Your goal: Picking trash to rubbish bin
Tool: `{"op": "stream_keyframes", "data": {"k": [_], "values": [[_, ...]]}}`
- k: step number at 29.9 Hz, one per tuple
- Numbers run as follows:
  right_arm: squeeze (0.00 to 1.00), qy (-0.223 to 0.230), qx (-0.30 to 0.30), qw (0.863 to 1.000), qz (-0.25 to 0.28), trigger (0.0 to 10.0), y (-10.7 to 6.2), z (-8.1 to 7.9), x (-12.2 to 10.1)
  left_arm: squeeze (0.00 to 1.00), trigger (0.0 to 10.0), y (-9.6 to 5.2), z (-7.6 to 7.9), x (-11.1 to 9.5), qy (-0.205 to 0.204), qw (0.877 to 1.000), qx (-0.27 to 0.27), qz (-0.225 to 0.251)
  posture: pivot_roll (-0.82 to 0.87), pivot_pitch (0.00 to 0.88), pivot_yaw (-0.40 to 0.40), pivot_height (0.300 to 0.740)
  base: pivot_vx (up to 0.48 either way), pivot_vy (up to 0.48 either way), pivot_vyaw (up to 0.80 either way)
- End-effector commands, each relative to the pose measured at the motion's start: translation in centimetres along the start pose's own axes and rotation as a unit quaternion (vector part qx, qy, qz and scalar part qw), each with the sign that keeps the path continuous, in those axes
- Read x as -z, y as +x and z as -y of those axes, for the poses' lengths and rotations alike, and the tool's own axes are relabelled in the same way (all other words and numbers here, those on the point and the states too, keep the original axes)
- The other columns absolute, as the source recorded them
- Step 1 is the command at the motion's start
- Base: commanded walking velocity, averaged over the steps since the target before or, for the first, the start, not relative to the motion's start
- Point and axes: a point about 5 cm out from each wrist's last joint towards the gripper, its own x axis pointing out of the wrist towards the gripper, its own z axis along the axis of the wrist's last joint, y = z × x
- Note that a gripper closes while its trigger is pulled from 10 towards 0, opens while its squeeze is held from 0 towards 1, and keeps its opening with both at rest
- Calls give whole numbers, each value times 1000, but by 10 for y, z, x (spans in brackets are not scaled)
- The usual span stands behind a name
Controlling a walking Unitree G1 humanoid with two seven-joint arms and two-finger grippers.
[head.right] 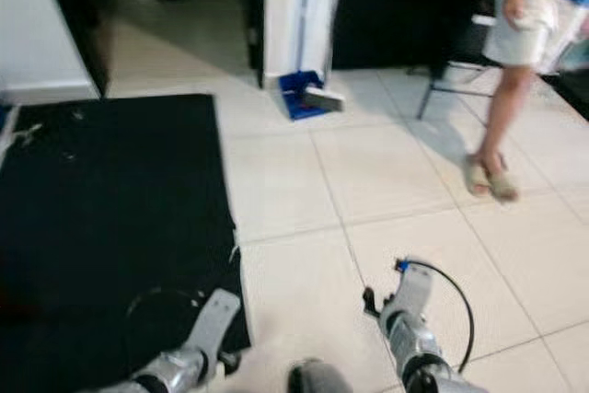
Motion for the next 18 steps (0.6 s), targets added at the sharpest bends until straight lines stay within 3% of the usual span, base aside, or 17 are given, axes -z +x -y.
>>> {"op": "stream_keyframes", "data": {"k": [1, 5, 11, 15, 18], "values": [[0, 3, 14, 1000, -9, 10000, -2, 9, 4, 0, 10000, -3, -12, 3, -3, 1000, -3, -3, 114, 106, -46, 740, 0, 0, -756], [0, 4, 13, 1000, -10, 10000, -2, 9, 4, 0, 10000, -13, -43, 14, -7, 1000, -18, -10, 112, 111, -44, 740, 0, 0, -759], [0, 5, 13, 1000, -10, 10000, -2, 9, 5, 0, 10000, -19, -58, 22, -8, 1000, -26, -15, 112, 113, -43, 740, 0, 0, -759], [0, 6, 13, 1000, -11, 10000, -2, 9, 5, 0, 10000, -14, -46, 20, -9, 1000, -19, -13, 112, 113, -43, 740, 0, 0, -756], [0, 5, 12, 1000, -12, 10000, -2, 9, 5, 0, 10000, -8, -28, 15, -6, 1000, -10, -10, 112, 113, -43, 740, 0, 0, -758]]}}
